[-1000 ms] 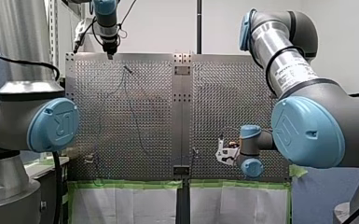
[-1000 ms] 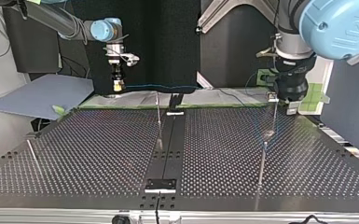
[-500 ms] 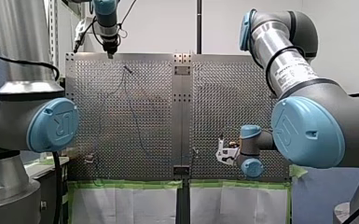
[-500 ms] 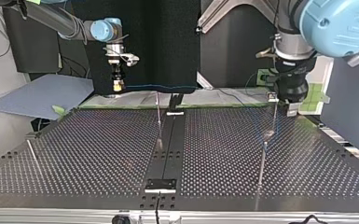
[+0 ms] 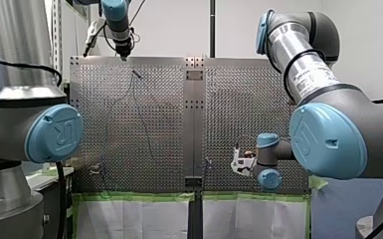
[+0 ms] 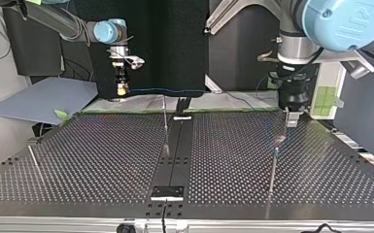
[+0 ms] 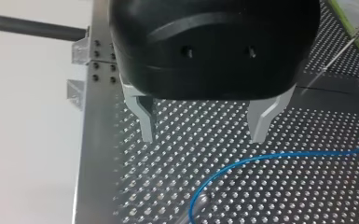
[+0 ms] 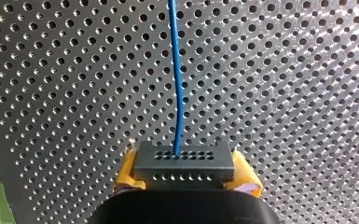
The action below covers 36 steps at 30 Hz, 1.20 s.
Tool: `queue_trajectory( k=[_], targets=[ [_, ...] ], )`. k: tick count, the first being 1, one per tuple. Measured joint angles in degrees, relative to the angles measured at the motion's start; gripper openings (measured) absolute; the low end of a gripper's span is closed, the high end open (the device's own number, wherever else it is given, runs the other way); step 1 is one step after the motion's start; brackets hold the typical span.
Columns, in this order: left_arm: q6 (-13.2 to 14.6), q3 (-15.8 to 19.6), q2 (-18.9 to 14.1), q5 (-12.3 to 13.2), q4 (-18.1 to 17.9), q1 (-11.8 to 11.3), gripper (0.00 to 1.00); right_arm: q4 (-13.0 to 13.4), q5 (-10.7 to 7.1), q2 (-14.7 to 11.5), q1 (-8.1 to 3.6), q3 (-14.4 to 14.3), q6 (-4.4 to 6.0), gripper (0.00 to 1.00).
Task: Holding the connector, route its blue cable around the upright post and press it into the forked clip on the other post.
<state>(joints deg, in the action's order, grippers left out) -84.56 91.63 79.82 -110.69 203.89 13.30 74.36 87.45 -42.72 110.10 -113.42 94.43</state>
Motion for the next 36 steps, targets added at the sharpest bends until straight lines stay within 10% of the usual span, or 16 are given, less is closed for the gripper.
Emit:
queue_trajectory(
  k=[36],
  targets=[
    [16.24, 6.79, 5.86, -3.02, -16.24, 5.67, 0.96, 0.12, 0.01, 0.0, -0.27, -0.01, 0.07, 0.29]
  ],
)
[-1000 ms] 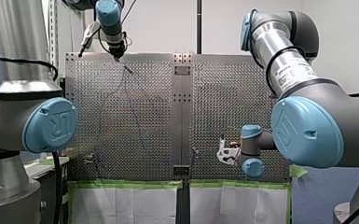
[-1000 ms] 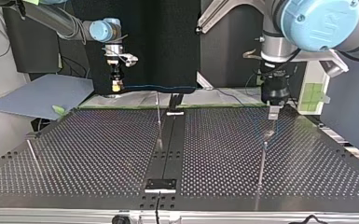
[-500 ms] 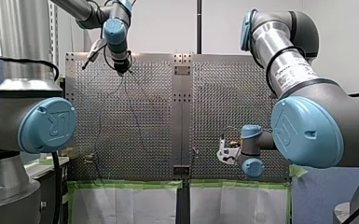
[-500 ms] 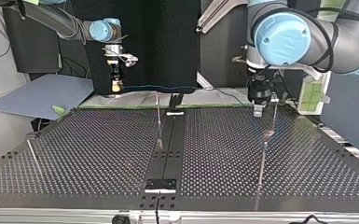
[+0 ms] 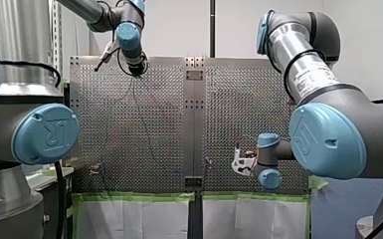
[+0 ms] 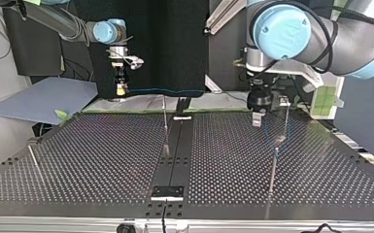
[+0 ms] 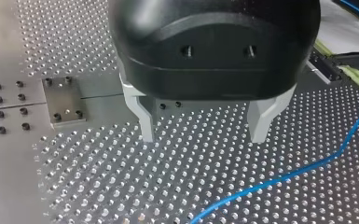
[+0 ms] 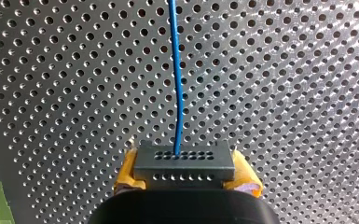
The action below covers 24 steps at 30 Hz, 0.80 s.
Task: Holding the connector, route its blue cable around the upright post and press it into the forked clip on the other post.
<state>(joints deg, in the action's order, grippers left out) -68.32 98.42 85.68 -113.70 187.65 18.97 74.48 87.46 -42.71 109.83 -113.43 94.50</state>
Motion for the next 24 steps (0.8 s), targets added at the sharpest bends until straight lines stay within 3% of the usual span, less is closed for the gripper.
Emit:
queue_trajectory(
  k=[11, 24],
  targets=[
    [5.09, 0.01, 1.62, -4.44, -5.1, 0.22, 0.96, -0.22, 0.0, 0.0, -0.01, 0.0, 0.0, 0.29],
    [10.77, 0.02, 5.76, -6.03, -10.78, 0.17, 0.96, -0.37, 0.0, 0.02, 0.0, -0.06, 0.0, 0.29]
  ],
)
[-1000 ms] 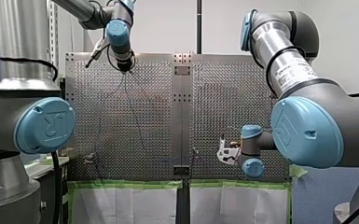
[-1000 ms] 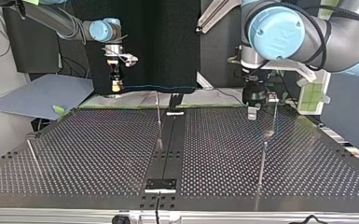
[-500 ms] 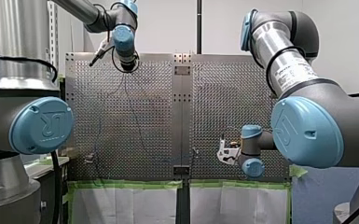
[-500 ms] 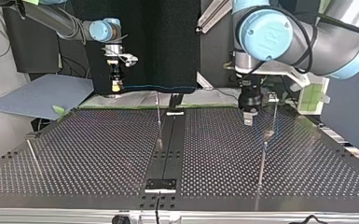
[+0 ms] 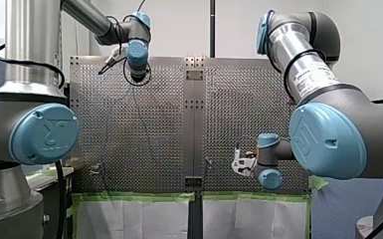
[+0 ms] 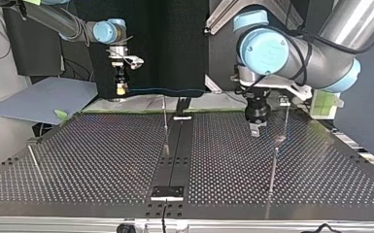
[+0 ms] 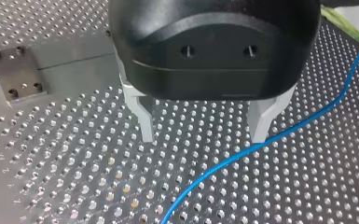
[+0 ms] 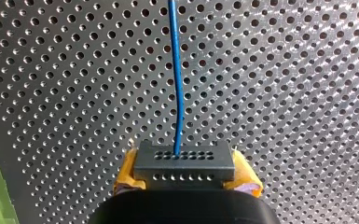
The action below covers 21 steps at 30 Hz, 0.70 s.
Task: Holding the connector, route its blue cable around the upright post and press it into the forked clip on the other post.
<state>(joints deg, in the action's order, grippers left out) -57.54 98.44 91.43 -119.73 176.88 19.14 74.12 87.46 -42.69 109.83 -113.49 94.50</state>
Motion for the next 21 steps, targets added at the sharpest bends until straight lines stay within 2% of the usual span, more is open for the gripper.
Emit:
queue_trajectory(
  k=[5, 10, 16, 21],
  targets=[
    [2.41, 0.0, -0.25, -0.92, -2.43, -0.35, 0.96, -0.03, -0.05, -0.01, 0.0, 0.0, 0.0, 0.29],
    [4.44, 0.0, -2.15, -2.37, -4.88, -0.04, 0.96, -0.02, -0.08, -0.02, 0.0, 0.0, 0.0, 0.29],
    [5.07, 0.03, -4.65, -2.88, -7.74, 0.32, 0.96, -0.04, -0.09, -0.01, 0.0, 0.01, -0.05, 0.29],
    [4.71, 0.05, -5.21, -2.97, -10.07, 0.71, 0.96, -0.06, -0.07, -0.01, 0.0, 0.01, -0.01, 0.29]
  ],
)
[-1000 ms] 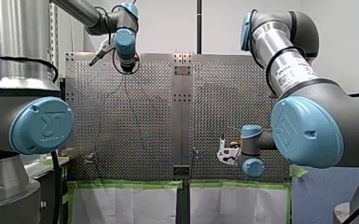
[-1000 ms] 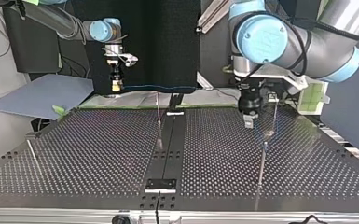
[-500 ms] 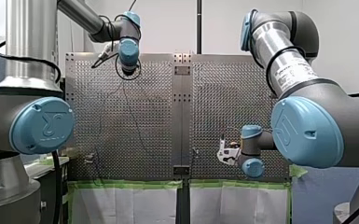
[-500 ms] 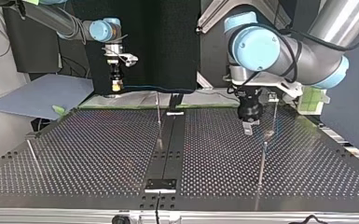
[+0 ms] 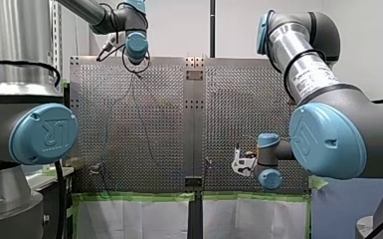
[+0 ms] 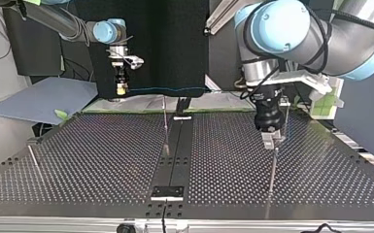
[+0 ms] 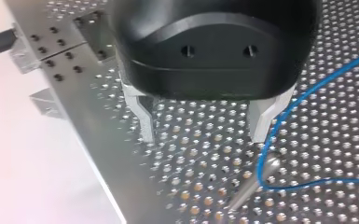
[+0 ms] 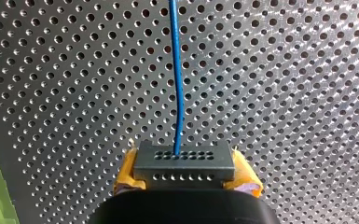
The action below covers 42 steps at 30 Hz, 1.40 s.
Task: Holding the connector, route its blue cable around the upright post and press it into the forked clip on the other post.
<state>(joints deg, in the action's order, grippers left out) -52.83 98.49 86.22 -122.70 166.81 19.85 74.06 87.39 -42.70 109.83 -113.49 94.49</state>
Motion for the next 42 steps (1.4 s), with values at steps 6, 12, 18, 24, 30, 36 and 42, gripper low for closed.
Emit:
queue_trajectory(
  k=[6, 12, 18, 24, 30, 36, 42],
  targets=[
    [0.67, 1.07, 0.21, -0.58, -2.58, 0.59, 0.96, -0.02, -0.01, -0.01, 0.0, 0.01, 0.01, 0.29],
    [1.57, 2.49, 2.31, -2.83, -5.18, 0.72, 0.96, -0.03, -0.01, 0.0, -0.01, 0.02, 0.01, 0.29],
    [1.91, 2.67, 5.1, -4.41, -7.99, 0.7, 0.96, 0.02, 0.03, -0.03, -0.01, 0.03, 0.01, 0.29],
    [2.06, 2.66, 6.21, -5.05, -11.02, 0.4, 0.96, 0.04, 0.06, -0.02, 0.0, 0.02, 0.01, 0.29],
    [2.23, 2.65, 6.26, -5.87, -12.5, 0.29, 0.96, 0.01, 0.01, -0.03, -0.01, 0.0, 0.02, 0.29],
    [2.29, 2.65, 6.29, -6.24, -12.53, 0.27, 0.96, 0.0, 0.01, -0.03, -0.01, -0.01, 0.02, 0.29],
    [2.0, 2.66, 6.3, -6.2, -11.61, 0.56, 0.96, -0.04, 0.0, -0.06, 0.0, -0.02, 0.01, 0.29]
  ],
)
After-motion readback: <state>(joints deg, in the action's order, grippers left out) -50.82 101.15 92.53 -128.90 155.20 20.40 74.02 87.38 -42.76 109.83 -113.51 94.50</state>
